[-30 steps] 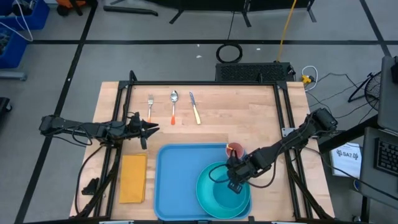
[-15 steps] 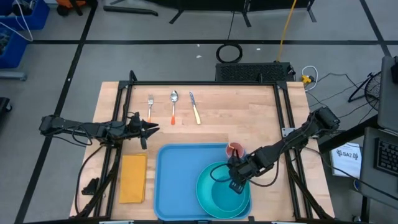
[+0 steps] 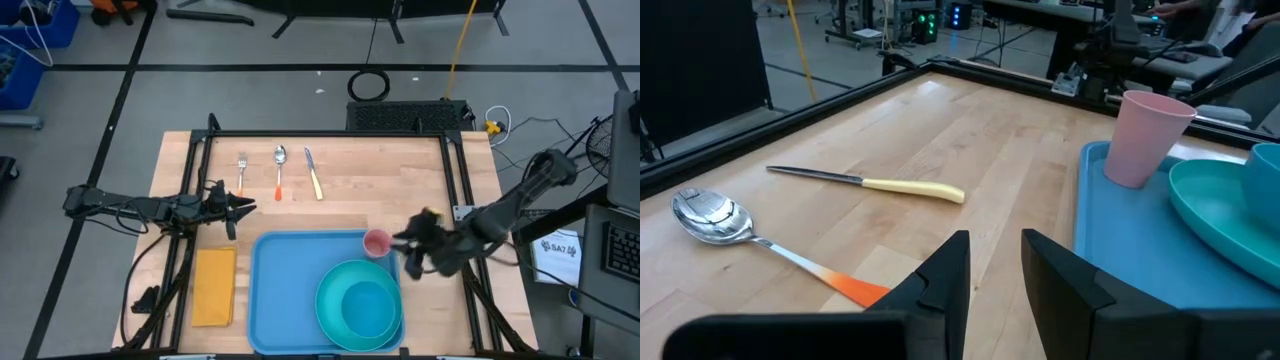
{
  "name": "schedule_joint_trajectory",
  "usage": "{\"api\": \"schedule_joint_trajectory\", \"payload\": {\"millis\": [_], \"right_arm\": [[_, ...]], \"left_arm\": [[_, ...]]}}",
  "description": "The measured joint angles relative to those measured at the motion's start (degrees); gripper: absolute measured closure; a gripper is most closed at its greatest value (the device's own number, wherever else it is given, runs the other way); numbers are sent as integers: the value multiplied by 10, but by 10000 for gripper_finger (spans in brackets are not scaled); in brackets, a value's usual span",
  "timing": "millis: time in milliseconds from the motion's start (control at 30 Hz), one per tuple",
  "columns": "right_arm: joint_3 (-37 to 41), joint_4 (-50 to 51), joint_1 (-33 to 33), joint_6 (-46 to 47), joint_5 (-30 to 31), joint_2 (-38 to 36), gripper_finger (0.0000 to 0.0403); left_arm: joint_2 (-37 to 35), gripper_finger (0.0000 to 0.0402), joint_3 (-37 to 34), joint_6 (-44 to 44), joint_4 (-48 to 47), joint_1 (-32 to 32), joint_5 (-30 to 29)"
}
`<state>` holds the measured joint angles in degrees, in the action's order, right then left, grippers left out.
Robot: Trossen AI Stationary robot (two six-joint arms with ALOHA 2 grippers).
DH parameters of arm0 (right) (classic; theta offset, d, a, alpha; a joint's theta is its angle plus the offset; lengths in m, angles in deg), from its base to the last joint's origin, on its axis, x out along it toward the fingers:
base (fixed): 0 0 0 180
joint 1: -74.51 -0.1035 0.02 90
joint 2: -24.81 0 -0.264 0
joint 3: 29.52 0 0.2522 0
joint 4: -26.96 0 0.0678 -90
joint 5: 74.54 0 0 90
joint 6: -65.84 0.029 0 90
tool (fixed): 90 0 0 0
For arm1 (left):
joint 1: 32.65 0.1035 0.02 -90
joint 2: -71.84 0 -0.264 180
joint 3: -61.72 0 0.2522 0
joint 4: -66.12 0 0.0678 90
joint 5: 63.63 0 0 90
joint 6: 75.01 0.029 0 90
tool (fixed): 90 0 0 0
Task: Set up tray
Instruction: Put the yellow table napkin on the blue serving tray
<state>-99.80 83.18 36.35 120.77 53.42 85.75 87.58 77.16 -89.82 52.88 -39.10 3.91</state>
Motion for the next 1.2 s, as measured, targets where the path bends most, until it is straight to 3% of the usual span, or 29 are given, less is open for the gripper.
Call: {"api": "schedule_joint_trajectory", "payload": {"millis": [100,200,400,500,633,867,1200], "right_arm": [[86,-50,-15,-12,74,-77,280],[187,-170,-11,-94,126,-153,280],[390,-510,28,-326,129,-292,280],[482,-657,57,-402,86,-352,280],[549,-786,104,-464,-22,-412,279],[554,-742,198,-513,-137,-448,280],[555,-643,352,-462,-281,-448,280]], "left_arm": [[0,304,0,0,0,0,0],[0,304,0,0,0,0,0],[0,304,0,-9,0,0,0],[0,304,0,-9,0,0,0],[0,304,0,-9,0,0,0],[0,304,0,-9,2,0,0],[0,304,0,-23,4,0,0]]}}
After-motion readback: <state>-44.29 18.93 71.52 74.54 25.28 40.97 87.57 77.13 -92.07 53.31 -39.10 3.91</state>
